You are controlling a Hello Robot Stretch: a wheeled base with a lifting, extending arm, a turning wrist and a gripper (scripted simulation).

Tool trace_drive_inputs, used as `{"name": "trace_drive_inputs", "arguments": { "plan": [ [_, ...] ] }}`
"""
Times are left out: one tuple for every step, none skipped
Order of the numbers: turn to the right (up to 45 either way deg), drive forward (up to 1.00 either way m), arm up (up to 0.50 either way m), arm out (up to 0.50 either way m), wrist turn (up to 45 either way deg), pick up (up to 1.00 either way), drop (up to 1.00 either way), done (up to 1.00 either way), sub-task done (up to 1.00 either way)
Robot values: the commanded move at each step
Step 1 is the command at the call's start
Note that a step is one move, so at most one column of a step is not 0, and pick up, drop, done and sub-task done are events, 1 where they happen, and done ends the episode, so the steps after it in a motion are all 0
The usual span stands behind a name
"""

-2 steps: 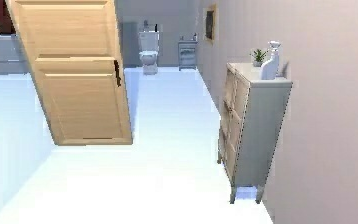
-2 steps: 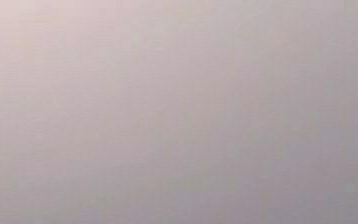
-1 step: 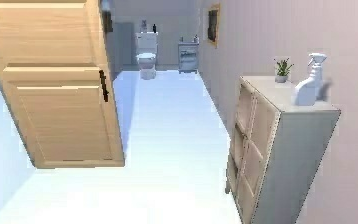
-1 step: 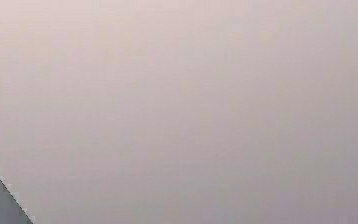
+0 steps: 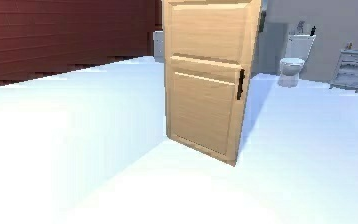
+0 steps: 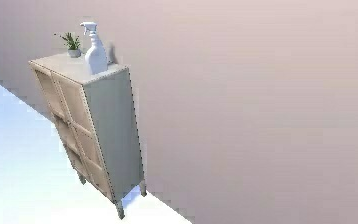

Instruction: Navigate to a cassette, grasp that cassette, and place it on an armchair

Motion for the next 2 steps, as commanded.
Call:
{"name": "trace_drive_inputs", "arguments": {
  "plan": [
    [0.0,0.5,0.0,0.0,0.0,0.0,0.0,0.0,0.0],
    [-45.0,0.0,0.0,0.0,0.0,0.0,0.0,0.0,0.0]
  ]
}}
